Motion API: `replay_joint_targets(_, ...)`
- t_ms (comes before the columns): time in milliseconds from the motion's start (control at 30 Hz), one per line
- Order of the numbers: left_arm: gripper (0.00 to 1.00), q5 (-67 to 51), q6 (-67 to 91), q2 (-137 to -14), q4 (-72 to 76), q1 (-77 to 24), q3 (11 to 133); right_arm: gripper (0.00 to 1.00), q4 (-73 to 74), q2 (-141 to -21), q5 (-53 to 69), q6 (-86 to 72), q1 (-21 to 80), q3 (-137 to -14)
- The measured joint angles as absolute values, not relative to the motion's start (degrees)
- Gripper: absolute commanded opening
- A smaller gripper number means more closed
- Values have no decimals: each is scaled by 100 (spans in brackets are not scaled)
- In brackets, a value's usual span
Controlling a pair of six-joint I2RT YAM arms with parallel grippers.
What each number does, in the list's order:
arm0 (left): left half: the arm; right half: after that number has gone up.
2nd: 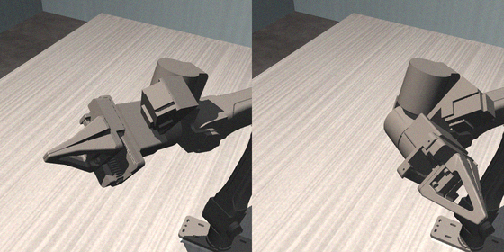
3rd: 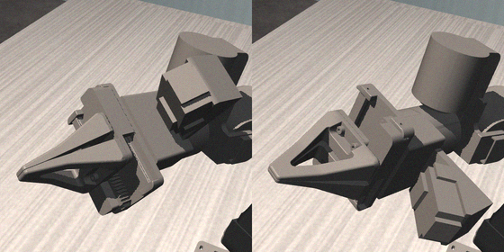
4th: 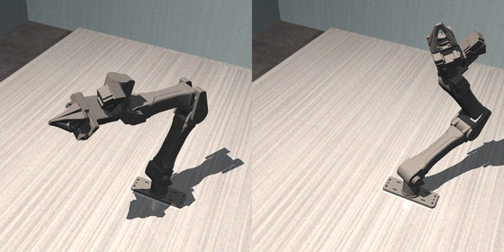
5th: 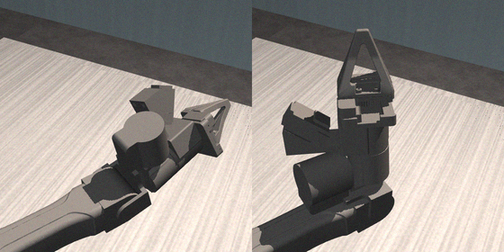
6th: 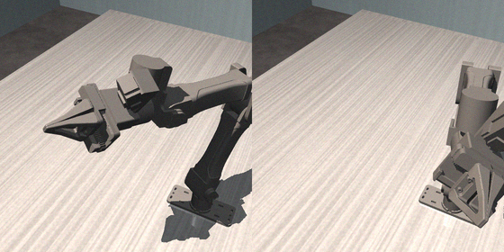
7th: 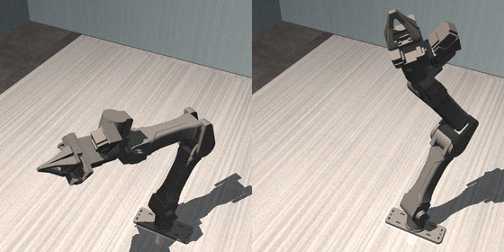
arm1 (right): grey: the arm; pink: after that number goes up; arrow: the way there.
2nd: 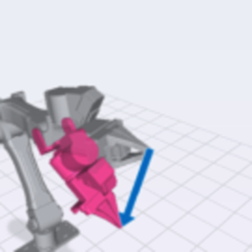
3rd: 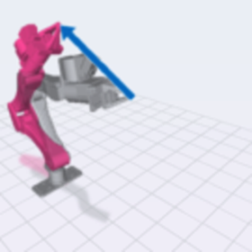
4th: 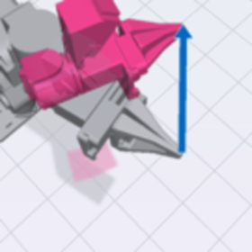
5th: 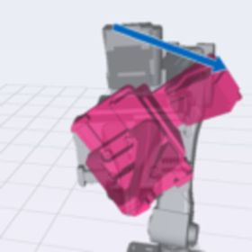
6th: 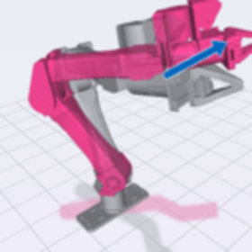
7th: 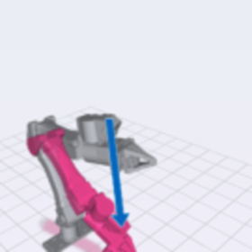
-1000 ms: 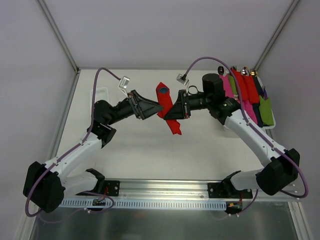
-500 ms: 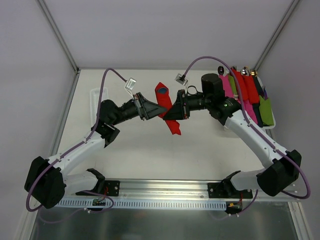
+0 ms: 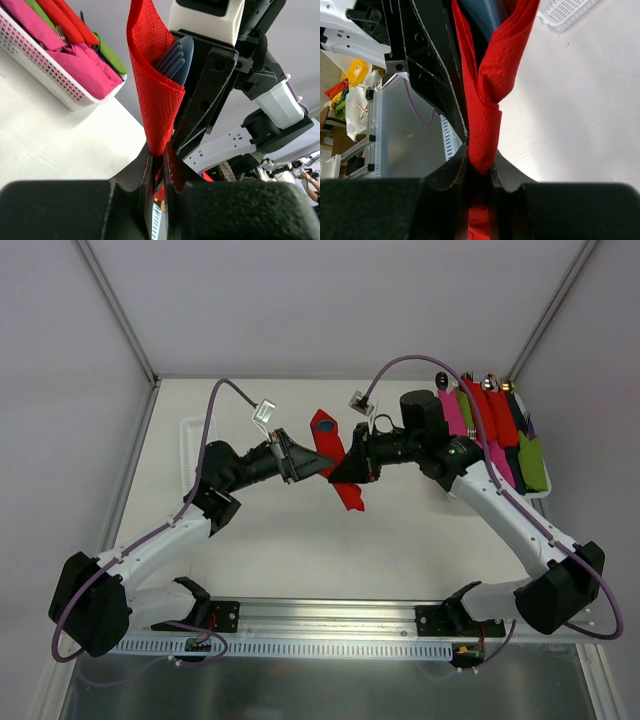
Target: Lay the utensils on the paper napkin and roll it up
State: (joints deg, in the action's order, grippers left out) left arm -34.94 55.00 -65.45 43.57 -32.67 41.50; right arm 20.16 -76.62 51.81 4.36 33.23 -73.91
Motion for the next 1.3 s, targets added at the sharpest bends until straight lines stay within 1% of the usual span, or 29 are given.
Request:
replay_joint_targets(100, 0, -3548, 5478, -6545, 4296, -3284, 4110, 17, 1973, -7548, 5162, 556, 3334, -7185)
replay_joint_targets(200, 0, -3610, 5476, -6545, 4228, -3317, 4082, 21, 1916, -7422, 5157, 659, 3343, -6989)
replay_joint_targets(267, 0, -3621, 5478, -6545, 4209, -3330, 4062, 28, 1883, -7338, 5148, 725, 3343, -6875)
replay_joint_targets(300, 0, -3623, 5481, -6545, 4204, -3332, 4051, 30, 1896, -7293, 5140, 779, 3341, -6829)
replay_joint_targets(433, 0, -3623, 5485, -6545, 4206, -3332, 4034, 31, 1918, -7161, 5118, 923, 3310, -6694)
replay_joint_targets(567, 0, -3618, 5492, -6545, 4213, -3330, 4034, 38, 1942, -7122, 5124, 974, 3286, -6659)
replay_joint_targets(633, 0, -3597, 5492, -6545, 4241, -3315, 4032, 37, 2008, -7111, 5135, 993, 3258, -6624)
replay_joint_targets(667, 0, -3597, 5489, -6545, 4252, -3293, 4032, 34, 2038, -7107, 5146, 1000, 3234, -6587)
replay_joint_targets(800, 0, -3583, 5505, -6534, 4250, -3216, 3940, 32, 2058, -7072, 5306, 1068, 3138, -6359)
replay_joint_targets(933, 0, -3583, 5509, -6532, 4261, -3192, 3931, 41, 2351, -7019, 5454, 1286, 3096, -6184)
replay_joint_targets(967, 0, -3579, 5516, -6523, 4276, -3144, 3931, 53, 2502, -6984, 5483, 1365, 3072, -6141)
replay_joint_targets(1000, 0, -3546, 5529, -6519, 4309, -3116, 3931, 59, 2659, -6958, 5502, 1413, 3048, -6123)
replay_joint_targets(1067, 0, -3393, 5581, -6501, 4523, -2985, 3933, 66, 3148, -6890, 5516, 1592, 2965, -6097)
replay_joint_targets(1167, 0, -3267, 5614, -6455, 4742, -2875, 3940, 66, 3616, -6855, 5533, 1756, 2786, -6208)
replay_joint_targets(1300, 0, -3273, 5634, -6453, 4827, -2882, 3970, 65, 3900, -6943, 5607, 1793, 2475, -6814)
